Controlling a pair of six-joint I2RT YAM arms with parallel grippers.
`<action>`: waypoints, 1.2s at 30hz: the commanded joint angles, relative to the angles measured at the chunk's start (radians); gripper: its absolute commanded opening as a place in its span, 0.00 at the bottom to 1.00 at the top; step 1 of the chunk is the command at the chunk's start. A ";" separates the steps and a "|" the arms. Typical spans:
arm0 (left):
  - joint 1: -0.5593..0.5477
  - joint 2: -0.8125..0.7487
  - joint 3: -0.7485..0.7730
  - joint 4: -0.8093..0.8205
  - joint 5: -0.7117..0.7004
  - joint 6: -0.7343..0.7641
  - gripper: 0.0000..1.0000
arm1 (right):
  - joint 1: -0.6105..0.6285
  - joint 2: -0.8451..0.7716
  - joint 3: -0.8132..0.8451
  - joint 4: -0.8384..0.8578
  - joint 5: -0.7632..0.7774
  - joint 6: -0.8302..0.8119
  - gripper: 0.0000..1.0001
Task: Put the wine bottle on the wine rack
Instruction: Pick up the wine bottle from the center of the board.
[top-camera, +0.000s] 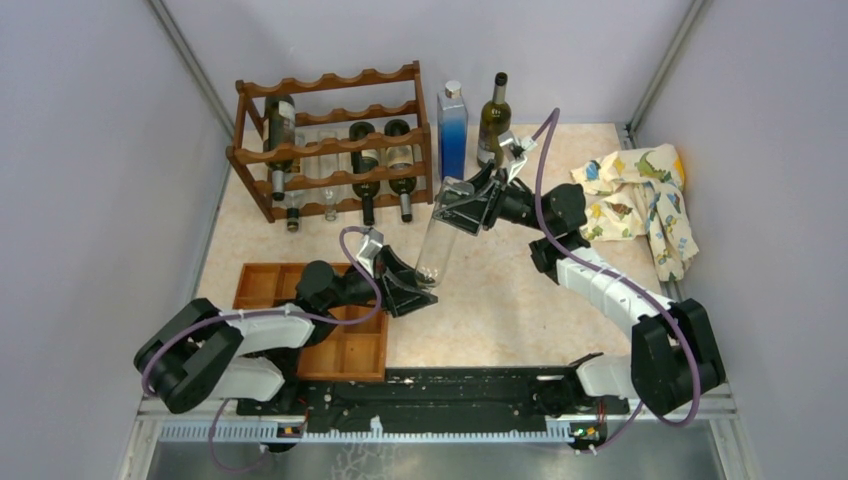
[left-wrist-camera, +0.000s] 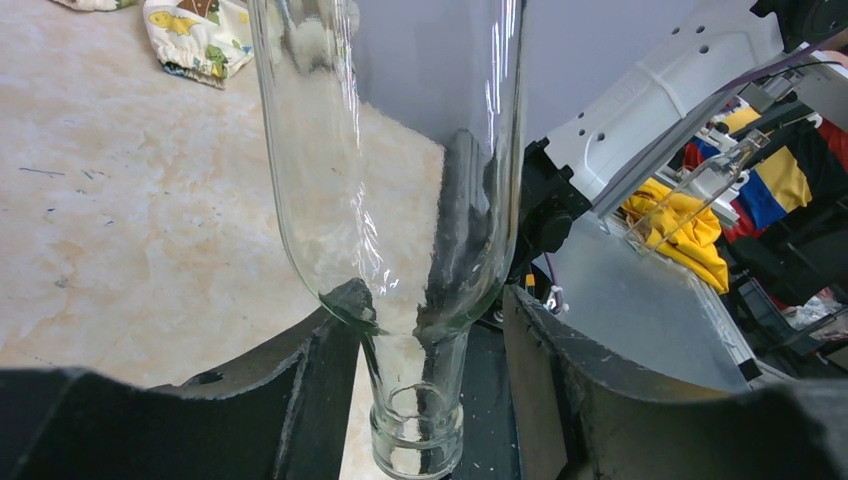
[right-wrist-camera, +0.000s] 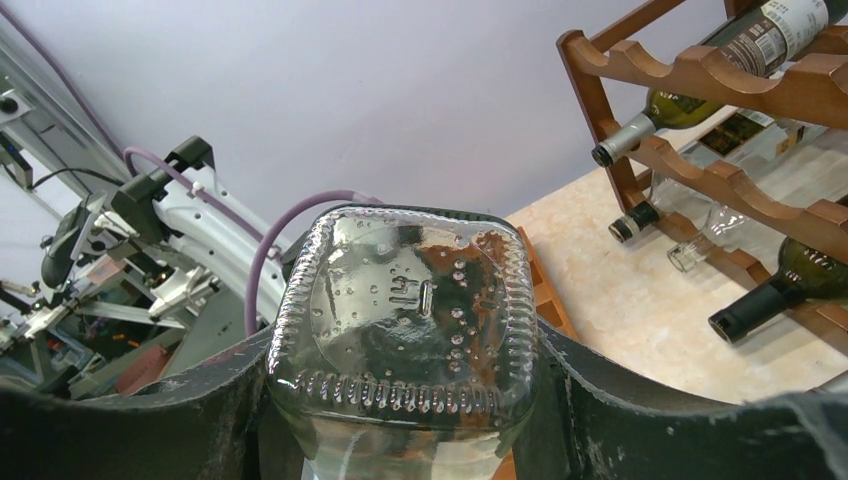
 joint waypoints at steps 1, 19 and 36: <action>-0.012 0.021 0.011 0.115 -0.014 -0.019 0.58 | -0.002 -0.037 0.036 0.093 0.049 0.043 0.00; -0.013 0.014 0.004 0.097 -0.004 -0.036 0.02 | -0.002 -0.044 0.021 0.081 0.067 0.060 0.00; 0.126 -0.627 -0.189 -0.490 -0.229 -0.219 0.00 | -0.225 -0.067 0.003 -0.172 -0.073 -0.202 0.98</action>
